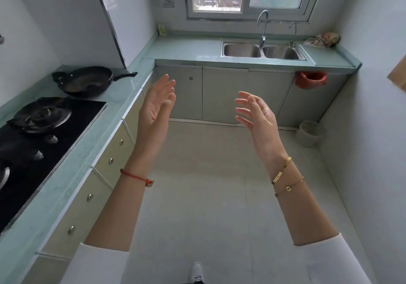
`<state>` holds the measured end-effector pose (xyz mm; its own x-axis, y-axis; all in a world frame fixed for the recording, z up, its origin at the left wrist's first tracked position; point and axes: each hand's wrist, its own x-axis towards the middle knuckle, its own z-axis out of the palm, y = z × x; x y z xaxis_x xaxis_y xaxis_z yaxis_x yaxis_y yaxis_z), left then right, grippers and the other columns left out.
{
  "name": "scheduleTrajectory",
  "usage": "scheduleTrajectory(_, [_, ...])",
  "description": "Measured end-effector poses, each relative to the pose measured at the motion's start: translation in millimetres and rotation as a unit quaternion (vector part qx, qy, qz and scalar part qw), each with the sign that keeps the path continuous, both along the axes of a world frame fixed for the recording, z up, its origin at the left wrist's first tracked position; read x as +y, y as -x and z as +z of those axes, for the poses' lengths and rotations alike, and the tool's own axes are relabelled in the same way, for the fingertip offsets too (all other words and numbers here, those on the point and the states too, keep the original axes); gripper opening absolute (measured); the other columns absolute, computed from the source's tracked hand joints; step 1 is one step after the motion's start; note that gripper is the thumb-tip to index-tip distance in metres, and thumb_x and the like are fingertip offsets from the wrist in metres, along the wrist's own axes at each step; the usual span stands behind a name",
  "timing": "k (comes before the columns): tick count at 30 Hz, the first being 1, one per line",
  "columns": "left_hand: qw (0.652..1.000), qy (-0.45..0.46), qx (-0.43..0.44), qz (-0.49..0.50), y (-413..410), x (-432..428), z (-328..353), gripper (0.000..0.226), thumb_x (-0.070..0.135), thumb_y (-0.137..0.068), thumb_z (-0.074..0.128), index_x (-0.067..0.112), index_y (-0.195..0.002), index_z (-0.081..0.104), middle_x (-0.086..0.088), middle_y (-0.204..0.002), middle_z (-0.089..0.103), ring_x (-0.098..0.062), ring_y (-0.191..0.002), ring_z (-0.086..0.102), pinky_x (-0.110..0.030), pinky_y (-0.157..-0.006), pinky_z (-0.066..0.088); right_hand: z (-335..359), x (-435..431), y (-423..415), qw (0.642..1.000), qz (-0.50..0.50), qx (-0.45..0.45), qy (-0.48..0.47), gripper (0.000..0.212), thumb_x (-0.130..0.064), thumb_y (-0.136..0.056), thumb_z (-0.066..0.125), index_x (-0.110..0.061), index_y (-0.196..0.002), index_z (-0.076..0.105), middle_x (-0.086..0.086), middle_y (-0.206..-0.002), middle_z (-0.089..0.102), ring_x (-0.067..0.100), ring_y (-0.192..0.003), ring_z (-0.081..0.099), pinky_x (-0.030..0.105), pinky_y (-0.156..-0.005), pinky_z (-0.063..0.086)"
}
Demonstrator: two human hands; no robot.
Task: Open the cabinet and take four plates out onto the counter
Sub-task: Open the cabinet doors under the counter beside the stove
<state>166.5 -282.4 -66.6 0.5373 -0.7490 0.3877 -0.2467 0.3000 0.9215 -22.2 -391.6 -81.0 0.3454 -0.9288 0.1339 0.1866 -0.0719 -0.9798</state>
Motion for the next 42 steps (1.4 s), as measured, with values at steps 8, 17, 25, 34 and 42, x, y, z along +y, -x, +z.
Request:
scheduleTrajectory(8, [1.000, -0.010, 0.011, -0.022, -47.2, -108.2, -11.3, 0.042, 0.019, -0.102, 0.049, 0.018, -0.144, 0.046, 0.004, -0.141, 0.059, -0.007, -0.132, 0.053, -0.036, -0.117, 0.038, -11.7, -95.4, -45.4, 1.000, -0.011, 0.004, -0.021, 0.033, -0.032, -0.101, 0.043, -0.014, -0.124, 0.059, 0.002, -0.115, 0.064, 0.014, -0.101, 0.059, 0.031, -0.093, 0.050])
scheduleTrajectory(17, [1.000, -0.016, 0.021, -0.002, -89.2, -242.9, -23.2, 0.043, 0.020, -0.101, 0.049, 0.021, -0.144, 0.047, 0.006, -0.140, 0.059, -0.007, -0.134, 0.052, -0.037, -0.118, 0.037, -24.8, -232.9, -99.7, 0.999, 0.025, 0.002, -0.019, 0.033, -0.031, -0.101, 0.043, -0.014, -0.124, 0.060, 0.000, -0.112, 0.065, 0.012, -0.100, 0.060, 0.030, -0.094, 0.051])
scheduleTrajectory(25, [0.997, -0.009, 0.030, 0.065, -129.7, -350.7, -19.2, 0.043, 0.021, -0.101, 0.050, 0.021, -0.144, 0.047, 0.009, -0.138, 0.060, -0.005, -0.133, 0.052, -0.028, -0.117, 0.037, -17.6, -363.8, -158.3, 0.995, 0.101, 0.016, -0.011, 0.032, -0.029, -0.101, 0.043, -0.013, -0.124, 0.060, 0.001, -0.113, 0.065, 0.013, -0.102, 0.061, 0.033, -0.096, 0.051])
scheduleTrajectory(34, [0.988, -0.004, 0.060, 0.144, -197.5, -425.3, -38.6, 0.043, 0.026, -0.100, 0.050, 0.021, -0.142, 0.048, 0.004, -0.137, 0.061, -0.007, -0.132, 0.053, -0.035, -0.117, 0.038, -30.6, -466.2, -253.0, 0.981, 0.189, 0.030, -0.019, 0.031, -0.029, -0.101, 0.044, -0.015, -0.122, 0.062, 0.003, -0.114, 0.066, 0.013, -0.101, 0.061, 0.031, -0.093, 0.051])
scheduleTrajectory(42, [0.975, -0.011, 0.074, 0.210, -286.9, -482.6, -58.8, 0.041, 0.020, -0.102, 0.048, 0.017, -0.143, 0.047, 0.002, -0.138, 0.061, -0.008, -0.132, 0.054, -0.035, -0.116, 0.040, -40.5, -537.3, -379.5, 0.961, 0.269, 0.056, -0.012, 0.031, -0.030, -0.101, 0.044, -0.016, -0.122, 0.062, 0.000, -0.113, 0.067, 0.012, -0.102, 0.062, 0.029, -0.092, 0.051])
